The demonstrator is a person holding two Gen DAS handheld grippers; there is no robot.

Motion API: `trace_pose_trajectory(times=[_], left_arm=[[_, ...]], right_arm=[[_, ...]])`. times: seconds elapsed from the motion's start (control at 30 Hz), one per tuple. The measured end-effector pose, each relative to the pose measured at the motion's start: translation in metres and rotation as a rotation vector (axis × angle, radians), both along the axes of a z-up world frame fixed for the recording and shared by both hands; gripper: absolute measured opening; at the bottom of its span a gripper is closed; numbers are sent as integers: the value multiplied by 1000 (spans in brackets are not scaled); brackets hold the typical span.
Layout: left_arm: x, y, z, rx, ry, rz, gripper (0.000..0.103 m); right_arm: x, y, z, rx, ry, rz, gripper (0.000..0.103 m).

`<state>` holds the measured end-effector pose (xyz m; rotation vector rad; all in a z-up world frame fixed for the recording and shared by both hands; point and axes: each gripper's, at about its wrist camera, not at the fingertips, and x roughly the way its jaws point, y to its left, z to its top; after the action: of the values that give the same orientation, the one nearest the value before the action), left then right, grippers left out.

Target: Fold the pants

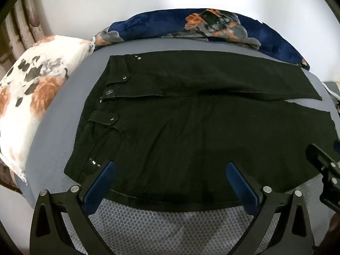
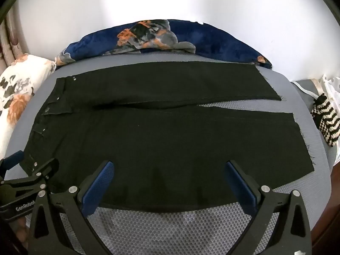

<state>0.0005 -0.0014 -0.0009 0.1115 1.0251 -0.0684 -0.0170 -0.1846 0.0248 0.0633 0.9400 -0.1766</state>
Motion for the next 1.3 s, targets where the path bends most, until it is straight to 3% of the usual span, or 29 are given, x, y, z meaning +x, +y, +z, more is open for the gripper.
trace_pose_trajectory(times=[0.27, 0.33, 0.53, 1.07, 1.3], left_arm=[[3, -21, -1, 16, 20, 3, 102], [-2, 2, 0, -27, 6, -11, 102], [-2, 4, 1, -45, -7, -21, 102], [-12, -9, 2, -73, -2, -112, 102], [-13, -8, 2, -48, -10, -88, 102]], right_arm=[[3, 3, 11, -8, -15, 10, 103], [-4, -2, 8, -9, -30, 22, 103], [-3, -2, 9, -12, -24, 23, 103], [-1, 3, 3, -34, -6, 15, 103], [0, -4, -3, -41, 15, -10, 103]])
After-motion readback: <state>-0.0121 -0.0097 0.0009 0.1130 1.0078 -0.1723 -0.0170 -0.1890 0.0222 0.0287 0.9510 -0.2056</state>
